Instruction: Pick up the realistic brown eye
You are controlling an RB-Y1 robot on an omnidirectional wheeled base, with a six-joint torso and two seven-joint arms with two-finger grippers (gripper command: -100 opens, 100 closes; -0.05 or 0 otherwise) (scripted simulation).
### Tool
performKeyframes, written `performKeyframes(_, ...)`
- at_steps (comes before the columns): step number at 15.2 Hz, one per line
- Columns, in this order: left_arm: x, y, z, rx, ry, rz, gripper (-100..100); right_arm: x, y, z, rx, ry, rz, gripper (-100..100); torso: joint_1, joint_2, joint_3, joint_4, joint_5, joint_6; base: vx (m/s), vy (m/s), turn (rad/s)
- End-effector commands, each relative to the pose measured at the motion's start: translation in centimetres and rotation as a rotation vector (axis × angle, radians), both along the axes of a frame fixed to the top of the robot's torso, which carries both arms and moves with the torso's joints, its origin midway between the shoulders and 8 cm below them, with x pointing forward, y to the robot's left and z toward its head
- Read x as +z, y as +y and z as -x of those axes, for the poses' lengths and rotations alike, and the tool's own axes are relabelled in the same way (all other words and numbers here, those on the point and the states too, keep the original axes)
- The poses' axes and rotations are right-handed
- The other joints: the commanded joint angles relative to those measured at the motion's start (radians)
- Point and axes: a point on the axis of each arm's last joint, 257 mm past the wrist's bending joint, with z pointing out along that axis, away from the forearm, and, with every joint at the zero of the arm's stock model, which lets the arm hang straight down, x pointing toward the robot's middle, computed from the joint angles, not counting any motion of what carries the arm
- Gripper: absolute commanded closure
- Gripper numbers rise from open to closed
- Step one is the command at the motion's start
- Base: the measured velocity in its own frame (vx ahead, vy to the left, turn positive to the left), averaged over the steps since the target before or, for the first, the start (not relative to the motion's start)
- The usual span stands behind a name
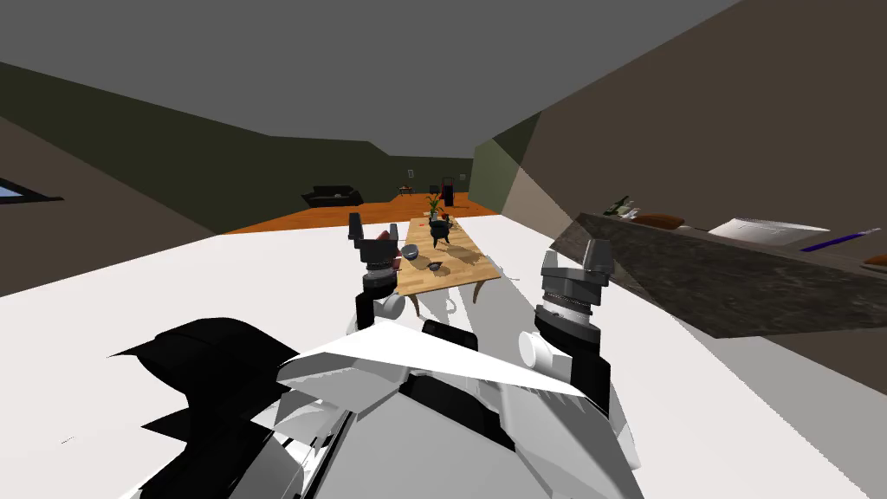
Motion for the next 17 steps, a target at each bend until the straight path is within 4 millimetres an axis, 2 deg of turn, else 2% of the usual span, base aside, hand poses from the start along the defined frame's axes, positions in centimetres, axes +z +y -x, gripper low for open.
performKeyframes(1, -0.4, -0.3, -0.5, -0.014, 0.025, -0.031, -100, 0.0, 0.0, 0.0, 0.000, 0.000, 0.000, 0, 0.000, 0.000, 0.000, 0.000, 0.000, 0.000, 0.003, -0.004, -0.052)
performKeyframes(8, -2.8, 0.2, -2.9, -0.037, 0.153, -0.099, -100, 0.0, 0.0, 0.0, 0.000, 0.000, 0.000, 0, 0.000, -0.001, -0.001, 0.000, 0.000, 0.000, 0.012, -0.007, -0.105)
performKeyframes(14, -5.9, 2.2, -5.4, -0.028, 0.299, -0.118, -100, 0.0, 0.0, 0.0, 0.000, 0.000, 0.000, 0, -0.001, -0.001, -0.001, 0.000, 0.000, 0.000, 0.017, -0.010, -0.131)
performKeyframes(15, -6.8, 3.1, -5.9, -0.019, 0.336, -0.119, -100, 0.0, 0.0, 0.0, 0.000, 0.000, 0.000, 0, 0.000, -0.002, -0.001, 0.000, 0.000, 0.000, 0.021, -0.012, -0.151)
performKeyframes(17, -7.2, 3.1, -6.2, -0.019, 0.355, -0.117, -100, 0.0, 0.0, 0.0, 0.000, 0.000, 0.000, 0, -0.001, -0.002, -0.001, 0.000, 0.000, 0.000, 0.018, -0.010, -0.107)
